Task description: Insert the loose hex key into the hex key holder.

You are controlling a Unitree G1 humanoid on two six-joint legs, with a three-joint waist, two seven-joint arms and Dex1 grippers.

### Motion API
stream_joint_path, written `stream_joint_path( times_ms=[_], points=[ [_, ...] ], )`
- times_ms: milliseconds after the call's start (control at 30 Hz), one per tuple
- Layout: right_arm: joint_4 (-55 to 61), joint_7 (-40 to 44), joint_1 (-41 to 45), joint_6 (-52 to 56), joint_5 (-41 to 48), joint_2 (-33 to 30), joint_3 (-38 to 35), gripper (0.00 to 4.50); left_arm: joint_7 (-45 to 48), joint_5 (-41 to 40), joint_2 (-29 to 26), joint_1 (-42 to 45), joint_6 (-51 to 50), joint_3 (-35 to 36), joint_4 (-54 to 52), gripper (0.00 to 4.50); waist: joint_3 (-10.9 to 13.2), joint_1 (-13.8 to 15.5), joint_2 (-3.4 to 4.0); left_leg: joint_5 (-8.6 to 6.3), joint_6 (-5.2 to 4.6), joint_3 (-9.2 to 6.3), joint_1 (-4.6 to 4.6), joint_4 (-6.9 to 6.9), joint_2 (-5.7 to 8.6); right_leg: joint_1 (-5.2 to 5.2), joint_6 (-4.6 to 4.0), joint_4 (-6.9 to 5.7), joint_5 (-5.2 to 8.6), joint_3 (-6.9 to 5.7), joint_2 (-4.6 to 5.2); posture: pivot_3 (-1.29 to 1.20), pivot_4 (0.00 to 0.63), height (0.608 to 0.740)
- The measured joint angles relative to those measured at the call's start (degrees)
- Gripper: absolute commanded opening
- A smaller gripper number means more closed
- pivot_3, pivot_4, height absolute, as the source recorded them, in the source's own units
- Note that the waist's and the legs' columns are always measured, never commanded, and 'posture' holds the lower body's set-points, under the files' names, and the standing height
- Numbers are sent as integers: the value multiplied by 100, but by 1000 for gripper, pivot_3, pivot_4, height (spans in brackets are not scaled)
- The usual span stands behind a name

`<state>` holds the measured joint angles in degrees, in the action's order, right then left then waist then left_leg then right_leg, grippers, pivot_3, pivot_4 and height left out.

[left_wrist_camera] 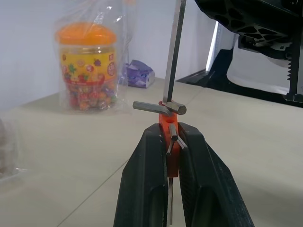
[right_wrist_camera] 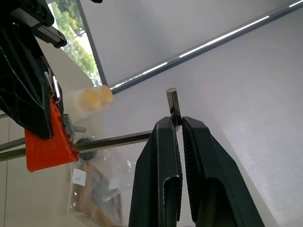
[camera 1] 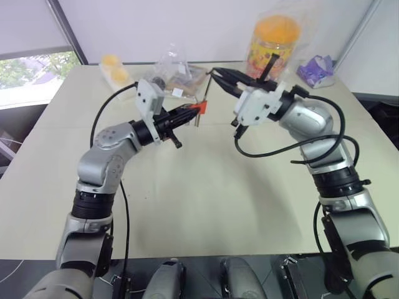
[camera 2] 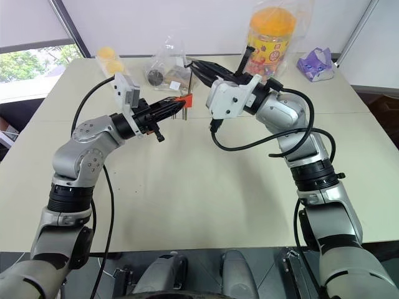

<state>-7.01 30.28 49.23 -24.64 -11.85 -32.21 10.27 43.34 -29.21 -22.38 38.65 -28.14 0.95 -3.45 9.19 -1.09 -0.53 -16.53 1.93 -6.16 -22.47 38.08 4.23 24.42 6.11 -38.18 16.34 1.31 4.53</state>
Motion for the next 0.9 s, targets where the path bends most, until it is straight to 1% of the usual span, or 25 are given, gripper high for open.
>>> stream_joint_path(
  times_ms=[900],
  points=[
    [0, 121, 0, -111, -41, -102, -4, 28, 24, 2, 0, 0, -1, -1, 0, 0, 0, 1, 0, 0, 0, 0, 0, 0, 0, 0, 0, 0, 0, 0, 0, 0, 150, 740]
  ],
)
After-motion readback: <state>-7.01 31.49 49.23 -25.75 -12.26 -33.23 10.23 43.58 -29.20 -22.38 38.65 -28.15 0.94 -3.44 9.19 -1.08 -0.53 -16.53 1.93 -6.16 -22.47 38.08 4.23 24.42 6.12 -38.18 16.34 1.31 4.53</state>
